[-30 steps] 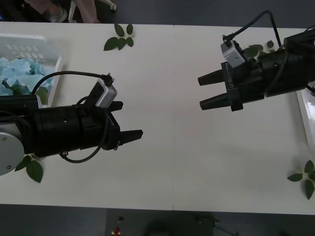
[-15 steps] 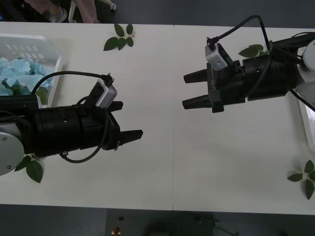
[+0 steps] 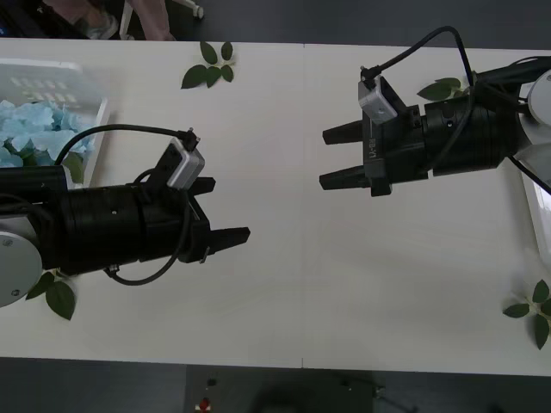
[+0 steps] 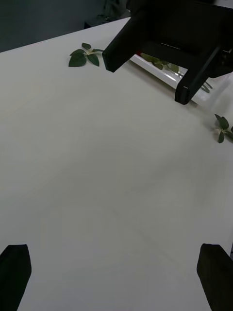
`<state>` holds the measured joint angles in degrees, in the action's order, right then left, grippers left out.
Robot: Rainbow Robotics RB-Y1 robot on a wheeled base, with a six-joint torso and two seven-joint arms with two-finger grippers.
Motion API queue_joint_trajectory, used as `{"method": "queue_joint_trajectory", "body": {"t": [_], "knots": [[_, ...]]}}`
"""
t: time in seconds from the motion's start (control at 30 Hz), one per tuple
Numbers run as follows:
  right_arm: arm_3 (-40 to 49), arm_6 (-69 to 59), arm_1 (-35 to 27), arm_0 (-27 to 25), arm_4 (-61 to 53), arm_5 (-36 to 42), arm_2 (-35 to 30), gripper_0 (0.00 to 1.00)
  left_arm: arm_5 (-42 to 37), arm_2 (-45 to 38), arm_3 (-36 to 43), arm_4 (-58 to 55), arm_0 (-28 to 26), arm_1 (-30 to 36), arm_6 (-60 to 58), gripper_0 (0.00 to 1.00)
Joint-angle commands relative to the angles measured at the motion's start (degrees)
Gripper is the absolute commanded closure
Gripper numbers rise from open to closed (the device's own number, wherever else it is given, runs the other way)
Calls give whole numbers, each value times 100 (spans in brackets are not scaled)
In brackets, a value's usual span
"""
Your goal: Put the red flowers into the right box and the blue flowers into the left box
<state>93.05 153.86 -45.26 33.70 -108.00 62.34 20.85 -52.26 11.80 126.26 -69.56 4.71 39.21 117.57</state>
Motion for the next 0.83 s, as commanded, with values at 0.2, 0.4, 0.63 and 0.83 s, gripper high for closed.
{"method": "queue_joint_trajectory", "body": {"t": [0.2,0.4,0.63,0.83], "knots": [[117,114,-9,58,-10,-12,-63,23,67,-29,92,-40,30,78,99,0],[117,114,-9,58,-10,-12,-63,0,67,-29,92,-40,30,78,99,0],[117,114,-9,58,-10,-12,-63,0,67,-29,92,-40,30,78,99,0],[117,114,-9,58,-10,-12,-63,0,67,-29,92,-40,30,78,99,0]]}}
